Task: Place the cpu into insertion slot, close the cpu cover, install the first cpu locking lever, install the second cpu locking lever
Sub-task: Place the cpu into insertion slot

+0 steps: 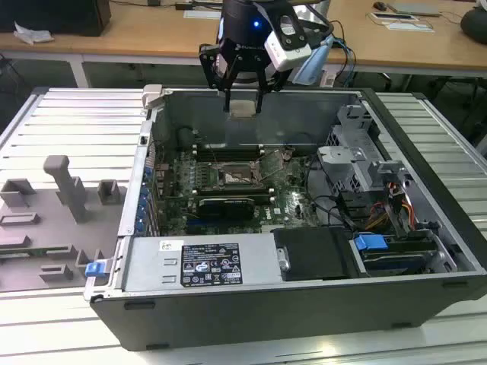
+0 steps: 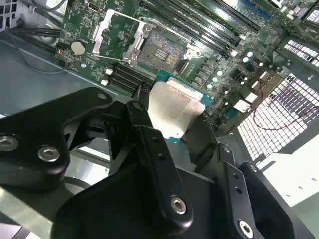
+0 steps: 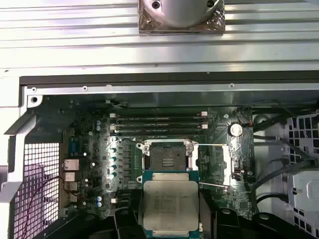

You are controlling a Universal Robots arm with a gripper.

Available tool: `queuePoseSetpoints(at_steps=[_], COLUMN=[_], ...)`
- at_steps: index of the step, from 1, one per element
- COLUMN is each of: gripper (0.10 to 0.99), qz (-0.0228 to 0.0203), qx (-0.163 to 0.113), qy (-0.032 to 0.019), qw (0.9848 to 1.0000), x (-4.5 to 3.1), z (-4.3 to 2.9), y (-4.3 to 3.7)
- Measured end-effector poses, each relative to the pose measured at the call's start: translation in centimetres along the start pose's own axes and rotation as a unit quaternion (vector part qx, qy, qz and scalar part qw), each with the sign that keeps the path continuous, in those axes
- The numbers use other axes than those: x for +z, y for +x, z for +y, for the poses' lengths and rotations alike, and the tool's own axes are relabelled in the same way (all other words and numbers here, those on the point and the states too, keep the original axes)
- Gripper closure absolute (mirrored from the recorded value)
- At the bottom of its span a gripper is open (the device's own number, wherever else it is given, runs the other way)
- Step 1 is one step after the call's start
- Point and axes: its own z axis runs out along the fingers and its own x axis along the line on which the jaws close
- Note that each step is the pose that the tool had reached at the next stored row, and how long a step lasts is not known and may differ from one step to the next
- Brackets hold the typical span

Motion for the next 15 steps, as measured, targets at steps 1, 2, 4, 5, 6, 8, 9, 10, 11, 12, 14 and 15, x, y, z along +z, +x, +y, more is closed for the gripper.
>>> queuePoseSetpoints(at_steps=[1,2,4,5,6,8,9,10,11,12,14,15], gripper=[0.549,0.549,0.549,0.549,0.549,0.549,0.549,0.549,0.549,0.549,0.549,0.549], qz=[0.0,0.0,-0.0004,-0.0007,-0.0011,-0.0017,-0.0024,-0.0033,-0.0039,-0.0042,-0.0052,-0.0056], qx=[0.0,0.0,0.004,0.008,0.012,0.019,0.026,0.037,0.043,0.047,0.058,0.062], qy=[0.0,0.0,-0.0001,-0.0001,-0.0002,-0.0004,-0.0005,-0.0007,-0.0008,-0.0009,-0.0011,-0.0012], qw=[1.0,1.0,1.0,1.0,0.9999,0.9998,0.9997,0.9993,0.9991,0.9989,0.9983,0.998], x=[0.0,0.0,0.0,0.0,0.0,0.0,0.0,0.0,0.0,0.0,0.01,0.02], z=[0.0,0.0,0.0,0.0,0.0,0.0,0.0,0.0,0.0,0.0,0.0,0.0], y=[0.0,0.0,-0.01,0.0,0.0,0.0,0.0,0.0,0.0,0.0,0.0,0.0])
